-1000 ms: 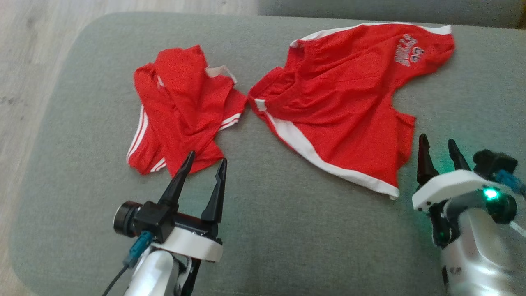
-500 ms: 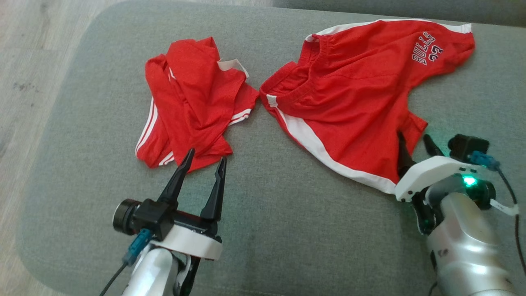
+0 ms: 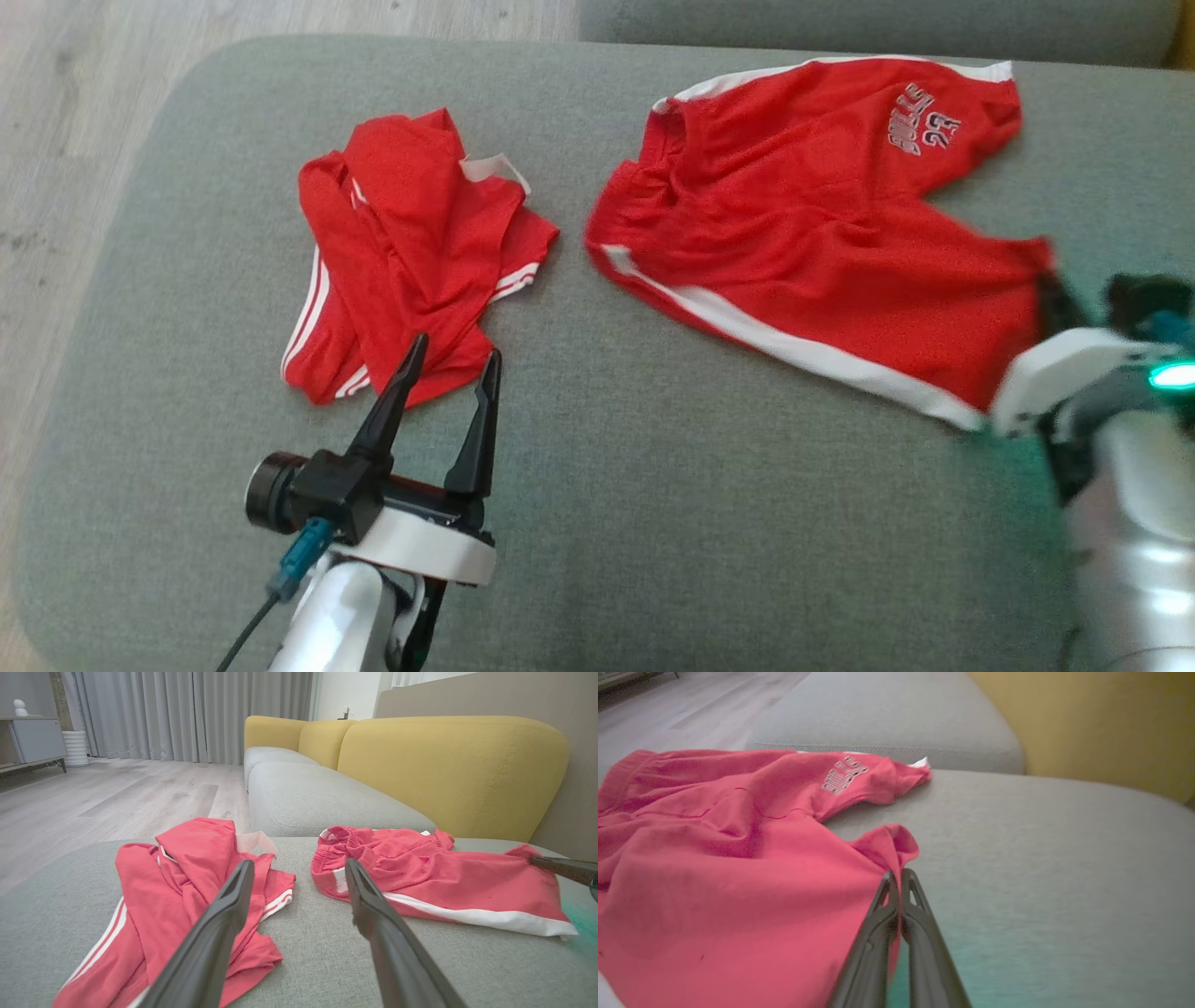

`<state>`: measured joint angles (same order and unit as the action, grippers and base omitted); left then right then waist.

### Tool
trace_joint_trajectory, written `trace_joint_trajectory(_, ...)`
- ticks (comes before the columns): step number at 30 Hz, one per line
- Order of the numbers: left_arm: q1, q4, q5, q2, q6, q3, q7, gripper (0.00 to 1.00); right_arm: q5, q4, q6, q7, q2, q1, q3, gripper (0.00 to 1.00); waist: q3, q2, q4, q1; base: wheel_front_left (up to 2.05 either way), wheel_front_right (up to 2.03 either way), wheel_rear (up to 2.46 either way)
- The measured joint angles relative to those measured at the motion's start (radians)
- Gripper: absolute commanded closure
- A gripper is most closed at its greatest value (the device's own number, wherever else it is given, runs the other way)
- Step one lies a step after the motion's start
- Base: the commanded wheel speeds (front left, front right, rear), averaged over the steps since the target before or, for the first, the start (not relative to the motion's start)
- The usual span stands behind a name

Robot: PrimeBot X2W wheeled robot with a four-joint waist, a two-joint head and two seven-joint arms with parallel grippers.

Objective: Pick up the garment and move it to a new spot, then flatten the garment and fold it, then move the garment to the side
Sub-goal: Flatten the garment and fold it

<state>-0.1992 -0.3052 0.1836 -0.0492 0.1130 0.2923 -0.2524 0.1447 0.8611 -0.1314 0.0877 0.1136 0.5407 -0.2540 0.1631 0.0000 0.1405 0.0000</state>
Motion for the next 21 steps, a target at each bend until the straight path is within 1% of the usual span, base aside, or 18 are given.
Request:
trace_joint_trajectory(6, 0.0, 0.0, 0.0, 0.0, 0.0, 0.002, 0.0, 0.0, 0.081, -0.077, 0.0, -0.104, 0.089, -0.027, -0.052, 1.0, -0.021, 0.0, -0.008, 0.0, 0.0, 0.0, 0.0)
trace_joint_trajectory(10, 0.002, -0.001, 0.0, 0.0, 0.0, 0.004, 0.0, 0.0, 0.089, -0.09, 0.0, -0.178, 0.109, -0.079, -0.075, 1.0, -0.034, 0.0, -0.007, 0.0, 0.0, 0.0, 0.0)
trace_joint_trajectory(11, 0.002, -0.001, 0.0, 0.0, 0.0, 0.004, 0.0, 0.0, 0.089, -0.09, 0.0, -0.178, 0.109, -0.079, -0.075, 0.69, -0.034, 0.0, -0.007, 0.0, 0.0, 0.0, 0.0)
trace_joint_trajectory(12, 0.002, -0.002, 0.0, 0.0, 0.0, 0.004, 0.0, 0.0, 0.09, -0.099, 0.0, -0.176, 0.108, -0.094, -0.076, 0.0, -0.038, 0.0, -0.007, 0.0, 0.0, 0.0, 0.0)
trace_joint_trajectory(14, 0.005, -0.003, 0.0, 0.0, 0.0, 0.003, 0.0, 0.0, 0.09, -0.127, 0.0, -0.165, 0.097, -0.108, -0.079, 0.0, -0.043, 0.0, -0.012, -0.0001, 0.0, 0.0, 0.0)
trace_joint_trajectory(16, 0.007, -0.005, -0.001, 0.0, 0.0, 0.004, 0.0, 0.0, 0.078, -0.174, 0.0, -0.112, 0.069, -0.11, -0.078, 0.0, -0.05, 0.0, -0.018, 0.0, 0.0, 0.0, 0.0)
trace_joint_trajectory(19, 0.014, -0.004, -0.009, 0.0, 0.0, 0.005, 0.0, 0.0, 0.04, -0.249, 0.0, -0.016, -0.002, -0.114, -0.052, 0.0, -0.062, 0.0, -0.033, -0.0001, 0.0, 0.0, 0.0)
trace_joint_trajectory(21, 0.024, -0.004, -0.009, -0.001, 0.001, 0.006, 0.0, 0.0, 0.01, -0.299, 0.0, 0.048, -0.04, -0.137, -0.012, 0.0, -0.069, 0.0, -0.047, -0.0001, 0.0, 0.0, 0.0)
